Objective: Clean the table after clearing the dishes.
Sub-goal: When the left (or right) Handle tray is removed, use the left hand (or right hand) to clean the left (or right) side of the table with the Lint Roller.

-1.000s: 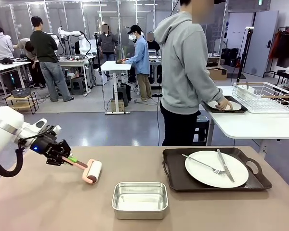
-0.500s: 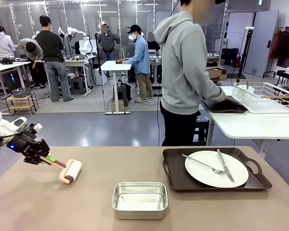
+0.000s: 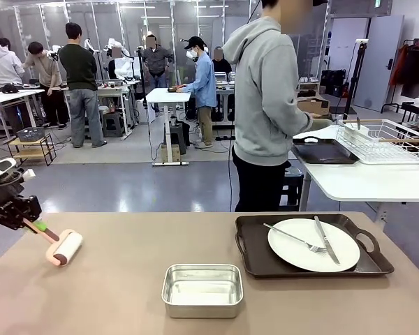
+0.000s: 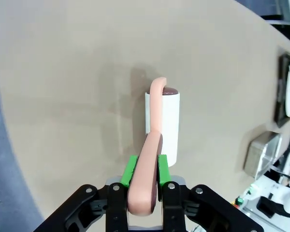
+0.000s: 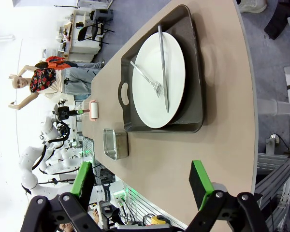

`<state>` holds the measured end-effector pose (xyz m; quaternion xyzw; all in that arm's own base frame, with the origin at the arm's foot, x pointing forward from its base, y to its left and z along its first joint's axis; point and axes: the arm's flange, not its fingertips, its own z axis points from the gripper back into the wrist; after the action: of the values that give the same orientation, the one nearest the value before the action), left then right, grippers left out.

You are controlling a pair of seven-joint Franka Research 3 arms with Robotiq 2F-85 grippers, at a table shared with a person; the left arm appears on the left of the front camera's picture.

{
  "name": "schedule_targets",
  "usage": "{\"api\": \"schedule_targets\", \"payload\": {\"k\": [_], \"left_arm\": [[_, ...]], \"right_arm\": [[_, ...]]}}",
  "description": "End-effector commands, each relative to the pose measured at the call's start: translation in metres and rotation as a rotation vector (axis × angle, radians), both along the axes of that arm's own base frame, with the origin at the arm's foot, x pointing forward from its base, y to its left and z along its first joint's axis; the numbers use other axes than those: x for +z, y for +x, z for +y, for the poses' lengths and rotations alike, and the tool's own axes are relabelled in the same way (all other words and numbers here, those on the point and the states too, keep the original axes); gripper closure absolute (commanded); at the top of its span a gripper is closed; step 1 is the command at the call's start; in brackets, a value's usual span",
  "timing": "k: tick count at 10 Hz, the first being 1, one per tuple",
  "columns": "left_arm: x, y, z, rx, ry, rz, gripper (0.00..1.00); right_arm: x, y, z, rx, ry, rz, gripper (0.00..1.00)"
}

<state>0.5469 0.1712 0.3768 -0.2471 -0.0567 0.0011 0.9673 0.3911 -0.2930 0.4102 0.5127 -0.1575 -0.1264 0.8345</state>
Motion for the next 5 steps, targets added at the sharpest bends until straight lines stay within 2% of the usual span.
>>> {"api": "schedule_targets", "payload": {"k": [1, 5], "left_arm": [[-0.039, -0.007, 0.015, 0.059, 0.332, 0.049, 0.79], [0.013, -0.01, -0.005, 0.066, 0.485, 0.034, 0.79]], "right_arm": [[0.002, 0.0, 0.001, 0.001, -0.002, -0.005, 0.0], [0.002, 0.0, 0.001, 0.001, -0.002, -0.005, 0.0]]}}
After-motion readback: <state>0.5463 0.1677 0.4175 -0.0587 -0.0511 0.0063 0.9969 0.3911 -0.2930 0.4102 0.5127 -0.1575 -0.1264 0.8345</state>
